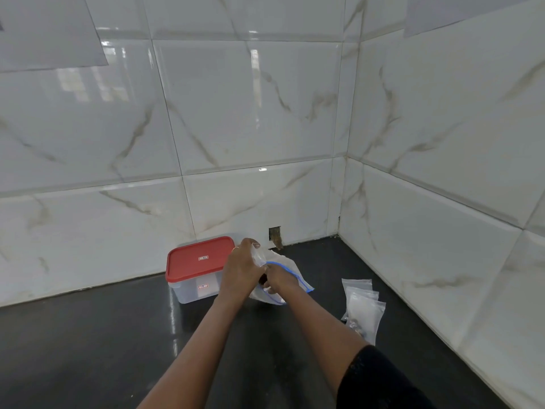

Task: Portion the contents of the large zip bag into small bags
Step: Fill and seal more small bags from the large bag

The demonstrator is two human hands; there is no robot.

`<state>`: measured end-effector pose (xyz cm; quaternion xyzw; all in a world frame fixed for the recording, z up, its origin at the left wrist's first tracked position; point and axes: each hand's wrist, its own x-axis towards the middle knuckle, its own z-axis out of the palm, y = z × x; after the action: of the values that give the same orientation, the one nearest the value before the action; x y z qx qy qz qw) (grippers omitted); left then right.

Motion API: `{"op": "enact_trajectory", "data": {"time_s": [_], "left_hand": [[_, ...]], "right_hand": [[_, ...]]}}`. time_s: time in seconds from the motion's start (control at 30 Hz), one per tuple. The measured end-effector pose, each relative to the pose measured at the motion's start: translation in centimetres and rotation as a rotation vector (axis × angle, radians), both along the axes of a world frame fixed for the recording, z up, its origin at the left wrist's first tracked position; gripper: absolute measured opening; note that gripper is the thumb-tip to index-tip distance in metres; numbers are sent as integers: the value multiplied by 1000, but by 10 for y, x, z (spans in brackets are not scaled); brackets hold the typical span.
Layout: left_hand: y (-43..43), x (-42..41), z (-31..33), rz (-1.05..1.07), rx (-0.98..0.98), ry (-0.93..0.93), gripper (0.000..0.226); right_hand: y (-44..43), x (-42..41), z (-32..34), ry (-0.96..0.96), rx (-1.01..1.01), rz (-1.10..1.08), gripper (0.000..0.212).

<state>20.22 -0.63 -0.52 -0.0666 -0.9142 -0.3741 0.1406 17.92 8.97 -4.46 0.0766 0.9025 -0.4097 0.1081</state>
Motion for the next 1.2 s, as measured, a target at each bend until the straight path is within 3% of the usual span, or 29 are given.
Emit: {"op": "enact_trajectory", "data": {"time_s": [0.17,0.23,0.37,0.5,0.6,0.67,0.8,0.97,1.2], "left_hand": [[-2,-3,-6,13,18,-38,40],[-3,-4,-9,31,48,-39,41],[-2,-1,-17,64,18,-57,35],[-2,2,-28,82,-12,-103,33],[0,3,-31,62,-11,-146,40],[3,4,-29,42,11,-138,47],[15,7,-24,-58,-21,-50,51],[22,6,-21,-56,-46,6,44],[25,7,-20,2,40,5,36]], "right_hand": [[1,1,10,-92,242,54,29],[3,4,14,-123,292,94,36],[1,10,5,-27,323,188,20],[2,20,-8,51,303,159,36],[-3,30,-24,30,458,116,16],[-6,39,-33,135,546,64,23],[-4,59,-46,274,693,183,32],[5,69,-41,292,817,329,31],[29,55,-21,284,695,154,29]]}}
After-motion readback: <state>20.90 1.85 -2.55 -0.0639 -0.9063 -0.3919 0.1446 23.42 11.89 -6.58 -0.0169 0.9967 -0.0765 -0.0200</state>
